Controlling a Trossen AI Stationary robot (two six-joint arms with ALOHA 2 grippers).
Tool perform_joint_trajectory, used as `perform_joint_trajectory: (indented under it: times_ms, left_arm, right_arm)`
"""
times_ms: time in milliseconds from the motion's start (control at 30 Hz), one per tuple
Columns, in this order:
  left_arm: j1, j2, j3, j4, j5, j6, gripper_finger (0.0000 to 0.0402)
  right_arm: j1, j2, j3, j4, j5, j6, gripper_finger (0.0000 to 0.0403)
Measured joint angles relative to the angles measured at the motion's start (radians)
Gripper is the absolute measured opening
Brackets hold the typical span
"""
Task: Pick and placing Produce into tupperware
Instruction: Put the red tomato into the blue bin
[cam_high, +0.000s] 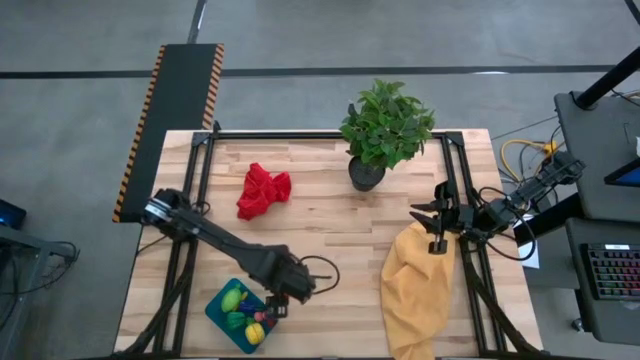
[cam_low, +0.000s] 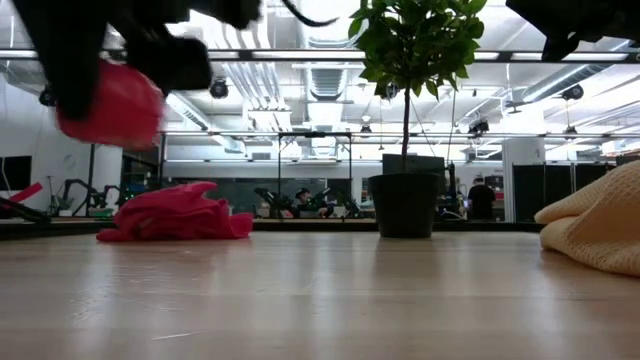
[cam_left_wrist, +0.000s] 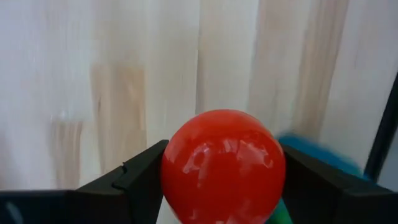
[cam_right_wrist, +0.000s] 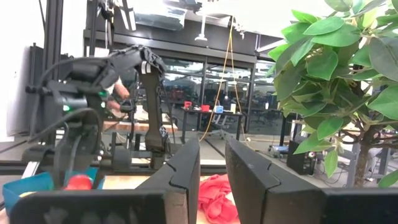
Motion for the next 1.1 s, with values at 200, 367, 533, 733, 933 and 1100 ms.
perform_joint_trajectory:
  times_ms: [200, 367, 533, 733, 933, 1100]
  left_arm:
    - [-0.055, -0.004, 0.081, -0.18, 0.001, -0.119, 0.0248]
    - [-0.112, -0.005, 0.09, -0.24, 0.029, -0.276, 0.0248]
    - [-0.176, -0.005, 0.089, -0.284, 0.059, -0.438, 0.0248]
    - [-0.239, -0.005, 0.076, -0.273, 0.061, -0.589, 0.0248]
    - [-0.252, -0.005, 0.019, -0.227, 0.07, -0.629, 0.0248]
    - [-0.252, -0.004, -0.006, -0.212, 0.074, -0.628, 0.0261]
  right_arm:
    - [0.0, 0.0, 0.0, 0.0, 0.0, 0.0, 0.0068]
    - [0.0, 0.0, 0.0, 0.0, 0.0, 0.0, 0.0068]
    - [0.0, 0.0, 0.0, 0.0, 0.0, 0.0, 0.0068]
    - [0.0, 0.0, 0.0, 0.001, 0.0, 0.003, 0.0068]
    - [0.0, 0.0, 0.0, 0.006, 0.0, 0.011, 0.0068]
    - [0.0, 0.0, 0.0, 0.01, 0.0, 0.011, 0.0068]
